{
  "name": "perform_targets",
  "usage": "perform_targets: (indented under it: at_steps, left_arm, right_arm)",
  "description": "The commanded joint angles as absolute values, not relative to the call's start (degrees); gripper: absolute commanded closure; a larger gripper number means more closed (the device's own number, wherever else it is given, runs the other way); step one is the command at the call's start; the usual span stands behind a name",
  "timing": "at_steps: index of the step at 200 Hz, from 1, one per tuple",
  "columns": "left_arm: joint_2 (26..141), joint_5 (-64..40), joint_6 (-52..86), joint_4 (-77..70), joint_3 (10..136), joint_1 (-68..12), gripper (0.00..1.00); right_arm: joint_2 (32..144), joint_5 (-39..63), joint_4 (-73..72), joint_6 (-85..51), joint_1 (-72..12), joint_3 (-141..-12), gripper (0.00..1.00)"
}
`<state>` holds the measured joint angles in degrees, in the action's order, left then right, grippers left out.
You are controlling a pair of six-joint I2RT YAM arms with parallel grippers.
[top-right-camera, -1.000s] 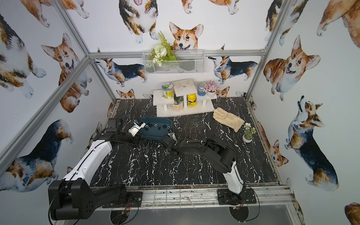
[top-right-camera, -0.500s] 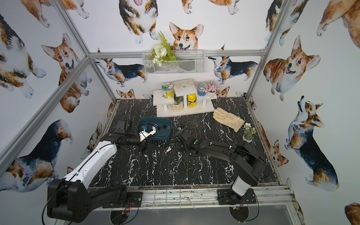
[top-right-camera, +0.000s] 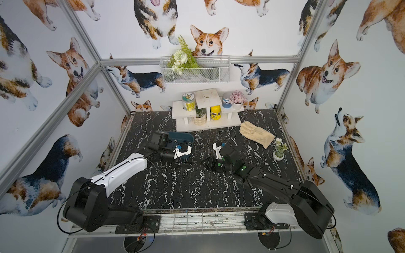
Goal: Put the nuts on the desktop into the storage box
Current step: Pick up the nut from the center of the board.
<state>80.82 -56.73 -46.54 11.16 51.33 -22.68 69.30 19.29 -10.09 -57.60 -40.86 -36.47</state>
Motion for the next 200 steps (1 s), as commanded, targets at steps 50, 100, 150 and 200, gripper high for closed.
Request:
perform_targets:
  at_steps: [50, 100, 150, 200]
  left_arm:
    - [81.23, -60.85, -34.07, -11.18, 44.44, -25.22, 0.20]
    - [80.94, -59.49, -19.89, -28.59, 38.38, -25.75, 0.33]
    - [81.38, -59.84, -18.63, -31.31, 37.50, -26.63, 0.42]
    - [81.56, -59.53, -17.85, -31.20, 38.05, -26.98, 0.55]
  right_arm:
    - [66.63, 25.38, -25.30, -66.77, -40.78, -34.16, 0.79]
    - [67.43, 24.66, -33.13, -72.66, -40.78, -31.86, 0.80]
    - [68.72, 23.91, -36.13, -75.61, -40.79, -30.77, 0.82]
    - [69.10, 22.40, -37.79, -77.12, -40.71, -29.56, 0.84]
